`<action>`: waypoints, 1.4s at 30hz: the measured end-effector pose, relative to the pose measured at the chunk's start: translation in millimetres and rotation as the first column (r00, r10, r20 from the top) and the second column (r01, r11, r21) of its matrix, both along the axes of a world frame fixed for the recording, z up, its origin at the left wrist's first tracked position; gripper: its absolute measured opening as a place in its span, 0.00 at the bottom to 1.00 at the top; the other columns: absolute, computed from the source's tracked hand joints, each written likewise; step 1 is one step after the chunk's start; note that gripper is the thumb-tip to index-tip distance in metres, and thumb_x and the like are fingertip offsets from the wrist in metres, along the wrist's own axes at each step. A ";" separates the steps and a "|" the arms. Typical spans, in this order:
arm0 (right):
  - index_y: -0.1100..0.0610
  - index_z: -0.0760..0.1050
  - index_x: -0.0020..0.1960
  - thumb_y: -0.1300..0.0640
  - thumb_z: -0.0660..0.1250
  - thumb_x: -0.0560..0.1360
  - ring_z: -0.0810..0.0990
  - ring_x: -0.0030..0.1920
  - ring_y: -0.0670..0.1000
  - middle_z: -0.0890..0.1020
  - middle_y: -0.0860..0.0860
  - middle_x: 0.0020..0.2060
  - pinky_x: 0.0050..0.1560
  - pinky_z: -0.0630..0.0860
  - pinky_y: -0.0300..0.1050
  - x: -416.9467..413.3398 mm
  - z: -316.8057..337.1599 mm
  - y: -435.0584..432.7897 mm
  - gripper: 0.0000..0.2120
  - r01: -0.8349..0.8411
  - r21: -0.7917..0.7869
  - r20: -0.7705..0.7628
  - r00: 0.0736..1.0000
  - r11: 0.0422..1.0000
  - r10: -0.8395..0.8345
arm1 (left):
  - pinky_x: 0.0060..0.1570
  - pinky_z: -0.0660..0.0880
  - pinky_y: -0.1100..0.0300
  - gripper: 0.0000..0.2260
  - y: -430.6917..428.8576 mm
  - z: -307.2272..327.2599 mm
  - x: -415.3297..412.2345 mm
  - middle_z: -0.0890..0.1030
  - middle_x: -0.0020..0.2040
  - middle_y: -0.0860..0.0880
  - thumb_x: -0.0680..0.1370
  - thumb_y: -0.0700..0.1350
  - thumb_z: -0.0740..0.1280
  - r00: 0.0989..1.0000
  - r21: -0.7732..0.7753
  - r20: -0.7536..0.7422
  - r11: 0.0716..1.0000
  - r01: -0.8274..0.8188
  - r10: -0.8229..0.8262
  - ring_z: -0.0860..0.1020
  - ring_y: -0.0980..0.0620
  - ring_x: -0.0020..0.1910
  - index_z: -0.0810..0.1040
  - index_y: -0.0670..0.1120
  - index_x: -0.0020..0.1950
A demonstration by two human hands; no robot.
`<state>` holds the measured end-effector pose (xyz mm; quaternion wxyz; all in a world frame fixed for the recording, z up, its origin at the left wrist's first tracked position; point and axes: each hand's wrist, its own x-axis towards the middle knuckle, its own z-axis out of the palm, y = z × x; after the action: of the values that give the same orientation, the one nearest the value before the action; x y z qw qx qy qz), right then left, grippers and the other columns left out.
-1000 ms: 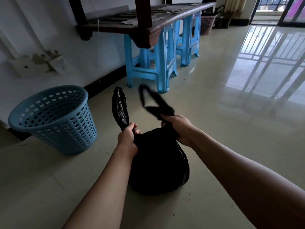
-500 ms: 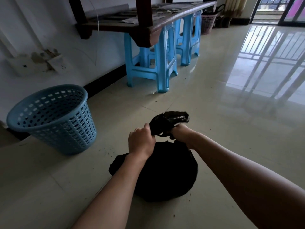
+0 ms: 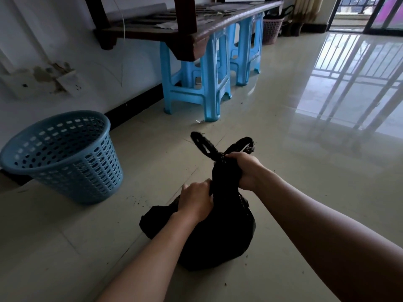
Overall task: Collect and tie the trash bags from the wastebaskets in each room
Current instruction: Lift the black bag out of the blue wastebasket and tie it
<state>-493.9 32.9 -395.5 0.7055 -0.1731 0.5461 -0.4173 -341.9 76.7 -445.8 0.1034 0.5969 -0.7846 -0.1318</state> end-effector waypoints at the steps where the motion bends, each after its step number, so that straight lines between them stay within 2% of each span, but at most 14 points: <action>1: 0.62 0.77 0.55 0.60 0.62 0.77 0.81 0.33 0.55 0.82 0.59 0.38 0.32 0.79 0.45 -3.5 1.9 0.1 0.09 -0.006 -0.018 0.043 0.999 1.000 0.006 | 0.52 0.71 0.52 0.07 -2.6 1.2 3.6 0.82 0.47 0.45 0.76 0.43 0.63 0.985 0.138 -0.160 0.990 -0.038 0.060 0.78 0.43 0.49 0.77 0.45 0.53; 3: 0.60 0.78 0.51 0.57 0.62 0.77 0.79 0.33 0.54 0.80 0.56 0.35 0.34 0.77 0.45 -10.7 5.4 -0.7 0.08 -0.063 -0.056 0.049 0.997 0.996 0.066 | 0.46 0.74 0.57 0.05 -7.9 5.8 11.5 0.81 0.42 0.44 0.74 0.37 0.65 0.831 0.451 -0.489 0.892 -0.019 0.265 0.80 0.46 0.42 0.79 0.43 0.47; 5: 0.60 0.76 0.45 0.54 0.63 0.75 0.77 0.30 0.51 0.78 0.54 0.33 0.31 0.73 0.42 -14.5 9.5 1.1 0.09 -0.204 -0.093 0.000 0.979 0.975 0.205 | 0.37 0.76 0.61 0.06 -10.8 10.9 19.4 0.82 0.36 0.45 0.72 0.32 0.67 0.615 0.620 -0.644 0.782 0.071 0.455 0.79 0.51 0.32 0.79 0.41 0.44; 8: 0.61 0.79 0.43 0.55 0.72 0.72 0.77 0.28 0.48 0.80 0.53 0.32 0.28 0.73 0.39 -14.2 15.3 4.9 0.09 -0.495 -0.147 -0.271 0.853 0.856 0.447 | 0.33 0.79 0.60 0.08 -15.2 18.7 30.8 0.82 0.36 0.41 0.72 0.30 0.66 0.287 0.707 -0.699 0.694 0.140 0.655 0.79 0.49 0.29 0.78 0.36 0.50; 10: 0.65 0.81 0.45 0.58 0.76 0.69 0.81 0.35 0.50 0.83 0.55 0.37 0.38 0.79 0.41 -11.0 14.0 7.6 0.10 -0.651 -0.147 -0.497 0.700 0.745 0.513 | 0.34 0.79 0.58 0.11 -17.2 22.4 37.1 0.80 0.39 0.39 0.72 0.32 0.65 0.197 0.744 -0.667 0.635 0.208 0.718 0.80 0.47 0.29 0.78 0.37 0.54; 13: 0.66 0.80 0.47 0.60 0.79 0.65 0.80 0.45 0.54 0.83 0.60 0.45 0.56 0.77 0.51 -5.3 3.1 8.7 0.15 -0.675 -0.132 -0.706 0.578 0.726 0.409 | 0.36 0.78 0.58 0.05 -18.0 26.9 42.3 0.79 0.35 0.42 0.75 0.37 0.63 0.224 0.813 -0.579 0.533 0.236 0.784 0.79 0.47 0.30 0.77 0.40 0.41; 19: 0.56 0.77 0.38 0.56 0.81 0.64 0.77 0.36 0.49 0.79 0.50 0.34 0.41 0.74 0.42 -2.5 -12.7 6.0 0.13 -0.692 -0.093 -0.842 0.439 0.716 0.314 | 0.23 0.68 0.65 0.19 -22.3 21.9 43.1 0.66 0.29 0.45 0.76 0.42 0.63 0.344 0.818 -0.570 0.554 0.154 0.746 0.70 0.51 0.21 0.66 0.46 0.25; 23: 0.58 0.76 0.43 0.56 0.74 0.70 0.80 0.38 0.57 0.82 0.54 0.36 0.38 0.76 0.48 -5.7 -21.9 6.6 0.09 -0.503 -0.352 -0.907 0.393 0.790 -0.153 | 0.20 0.65 0.67 0.10 -24.0 18.5 37.8 0.68 0.23 0.49 0.73 0.42 0.70 0.468 0.742 -0.638 0.651 0.160 0.612 0.66 0.54 0.18 0.71 0.45 0.35; 28: 0.53 0.71 0.42 0.61 0.70 0.71 0.80 0.35 0.58 0.81 0.55 0.34 0.35 0.76 0.48 -2.9 -25.1 4.5 0.08 -0.391 -0.485 -0.840 0.456 0.783 -0.293 | 0.24 0.70 0.63 0.14 -27.2 16.4 28.8 0.74 0.26 0.49 0.63 0.45 0.79 0.551 0.693 -0.652 0.705 0.153 0.521 0.72 0.53 0.21 0.74 0.45 0.38; 31: 0.54 0.71 0.38 0.57 0.75 0.70 0.79 0.26 0.52 0.81 0.53 0.32 0.27 0.74 0.44 1.2 -23.4 4.7 0.11 -0.333 -0.484 -0.779 0.586 0.809 -0.224 | 0.33 0.74 0.59 0.07 -28.9 12.3 25.3 0.77 0.31 0.45 0.67 0.38 0.74 0.576 0.646 -0.621 0.763 -0.006 0.531 0.76 0.50 0.27 0.76 0.43 0.37; 34: 0.55 0.73 0.35 0.50 0.76 0.70 0.76 0.23 0.48 0.79 0.50 0.28 0.25 0.71 0.39 3.6 -18.4 6.9 0.14 -0.300 -0.441 -0.708 0.696 0.846 -0.122 | 0.34 0.71 0.57 0.04 -30.9 8.0 26.1 0.77 0.25 0.46 0.69 0.37 0.68 0.579 0.561 -0.572 0.792 -0.241 0.581 0.74 0.48 0.26 0.76 0.43 0.34; 36: 0.56 0.72 0.38 0.46 0.71 0.74 0.77 0.25 0.49 0.80 0.51 0.31 0.25 0.71 0.40 5.9 -14.7 8.4 0.15 -0.277 -0.419 -0.628 0.776 0.865 -0.055 | 0.35 0.75 0.54 0.01 -31.1 10.1 27.5 0.82 0.29 0.42 0.71 0.38 0.67 0.451 0.572 -0.631 0.771 -0.278 0.631 0.77 0.46 0.27 0.77 0.41 0.39; 38: 0.59 0.72 0.42 0.45 0.64 0.78 0.79 0.26 0.51 0.80 0.53 0.34 0.23 0.71 0.38 8.4 -11.3 9.6 0.16 -0.225 -0.394 -0.510 0.860 0.891 -0.008 | 0.38 0.76 0.51 0.04 -30.4 14.9 28.8 0.83 0.39 0.37 0.71 0.35 0.69 0.238 0.638 -0.709 0.747 -0.186 0.664 0.78 0.45 0.31 0.76 0.37 0.44; 42: 0.65 0.76 0.53 0.48 0.55 0.83 0.79 0.30 0.57 0.82 0.58 0.42 0.24 0.71 0.37 12.7 -8.7 10.9 0.21 -0.113 -0.392 -0.331 0.943 0.913 -0.026 | 0.35 0.77 0.58 0.04 -28.7 27.7 37.4 0.82 0.38 0.43 0.71 0.40 0.71 -0.065 0.693 -0.715 0.718 0.069 0.696 0.79 0.50 0.36 0.80 0.44 0.37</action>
<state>-481.2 43.8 -404.2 0.5623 -0.3950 0.5535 -0.4705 -304.5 47.9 -418.1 0.4687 0.5082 -0.2321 -0.6843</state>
